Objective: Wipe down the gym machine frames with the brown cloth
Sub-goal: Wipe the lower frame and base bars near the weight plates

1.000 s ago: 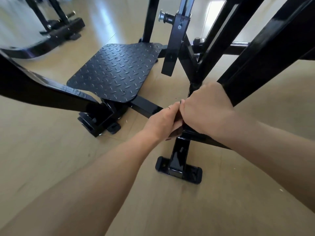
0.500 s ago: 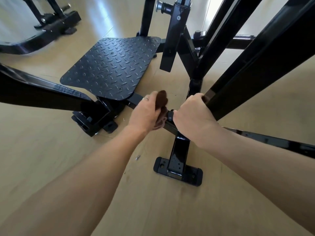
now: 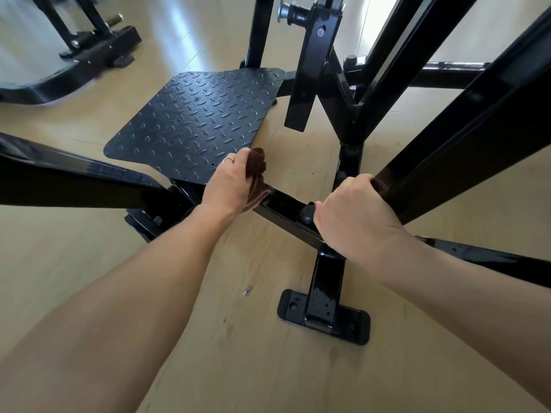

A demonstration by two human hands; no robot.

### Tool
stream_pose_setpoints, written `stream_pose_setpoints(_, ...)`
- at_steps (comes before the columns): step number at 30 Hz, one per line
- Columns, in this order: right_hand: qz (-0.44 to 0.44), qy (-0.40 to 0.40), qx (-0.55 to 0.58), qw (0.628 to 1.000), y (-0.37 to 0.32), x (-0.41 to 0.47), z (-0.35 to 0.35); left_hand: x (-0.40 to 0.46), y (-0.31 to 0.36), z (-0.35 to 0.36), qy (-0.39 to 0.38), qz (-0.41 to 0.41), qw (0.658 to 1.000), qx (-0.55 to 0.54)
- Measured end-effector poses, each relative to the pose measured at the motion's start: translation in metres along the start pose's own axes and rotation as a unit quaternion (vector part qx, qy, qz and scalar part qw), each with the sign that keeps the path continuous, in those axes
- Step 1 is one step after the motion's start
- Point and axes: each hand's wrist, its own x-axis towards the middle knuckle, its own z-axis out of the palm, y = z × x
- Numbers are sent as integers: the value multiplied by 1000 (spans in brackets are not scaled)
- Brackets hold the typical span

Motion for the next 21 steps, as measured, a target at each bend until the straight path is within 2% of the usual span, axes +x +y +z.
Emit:
stream_pose_setpoints(5,4,23,-10,1000,-1,1,3,-59,47,26,-38,116,989,-84)
stream_pose_setpoints(7,9,22,-10,1000,-3,0,4,-65,51,29,-34,133,985,-108)
stream_pose_setpoints(10,4,20,-19,1000,-2,0,4,-49,39,21,-46,167,983,-58)
stream_pose_setpoints(12,0,24,-26,999,-2,-1,5,-31,24,14,-30,132,990,-27)
stream_pose_setpoints(15,0,17,-29,999,-3,0,4,-7,7,3,-2,30,1000,0)
stream_pose_setpoints(17,1,5,-27,1000,-2,1,2,-6,5,2,6,1,1000,-6)
stream_pose_setpoints(19,-3,11,-27,1000,-2,-1,1,-21,18,7,17,10,999,-46)
stream_pose_setpoints(21,-7,25,-30,999,-2,-1,1,-46,38,18,-9,66,994,-85)
